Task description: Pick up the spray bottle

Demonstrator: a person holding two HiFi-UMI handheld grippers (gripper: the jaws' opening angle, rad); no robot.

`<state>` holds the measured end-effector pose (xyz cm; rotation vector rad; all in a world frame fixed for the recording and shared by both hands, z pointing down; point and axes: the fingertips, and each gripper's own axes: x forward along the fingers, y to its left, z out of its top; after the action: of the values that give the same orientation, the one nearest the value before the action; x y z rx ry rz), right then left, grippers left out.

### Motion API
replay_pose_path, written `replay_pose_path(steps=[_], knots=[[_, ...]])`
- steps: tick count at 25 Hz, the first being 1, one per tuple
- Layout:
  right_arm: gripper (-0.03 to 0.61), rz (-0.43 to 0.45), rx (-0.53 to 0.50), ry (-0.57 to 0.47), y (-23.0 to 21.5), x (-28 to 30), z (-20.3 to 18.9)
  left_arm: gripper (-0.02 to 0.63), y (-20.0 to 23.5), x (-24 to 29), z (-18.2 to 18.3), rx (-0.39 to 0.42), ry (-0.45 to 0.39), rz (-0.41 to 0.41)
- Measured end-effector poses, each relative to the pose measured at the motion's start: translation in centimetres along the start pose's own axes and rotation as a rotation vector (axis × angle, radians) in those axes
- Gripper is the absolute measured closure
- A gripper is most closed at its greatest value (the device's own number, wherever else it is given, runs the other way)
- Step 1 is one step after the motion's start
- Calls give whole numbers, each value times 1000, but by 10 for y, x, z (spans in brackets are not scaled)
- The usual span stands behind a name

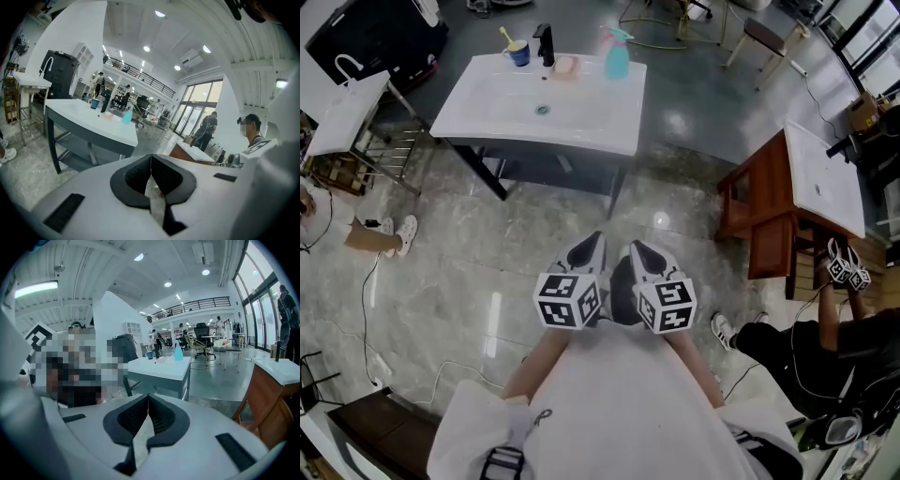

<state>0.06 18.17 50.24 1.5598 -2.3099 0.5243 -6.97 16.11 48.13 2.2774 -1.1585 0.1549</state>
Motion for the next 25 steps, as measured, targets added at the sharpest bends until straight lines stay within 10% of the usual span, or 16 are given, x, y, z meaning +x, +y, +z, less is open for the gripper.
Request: replay_pose_path(steps=[25], knots=[[551, 55, -32, -31, -32, 47, 37, 588, 17, 46, 26, -3, -19, 56]])
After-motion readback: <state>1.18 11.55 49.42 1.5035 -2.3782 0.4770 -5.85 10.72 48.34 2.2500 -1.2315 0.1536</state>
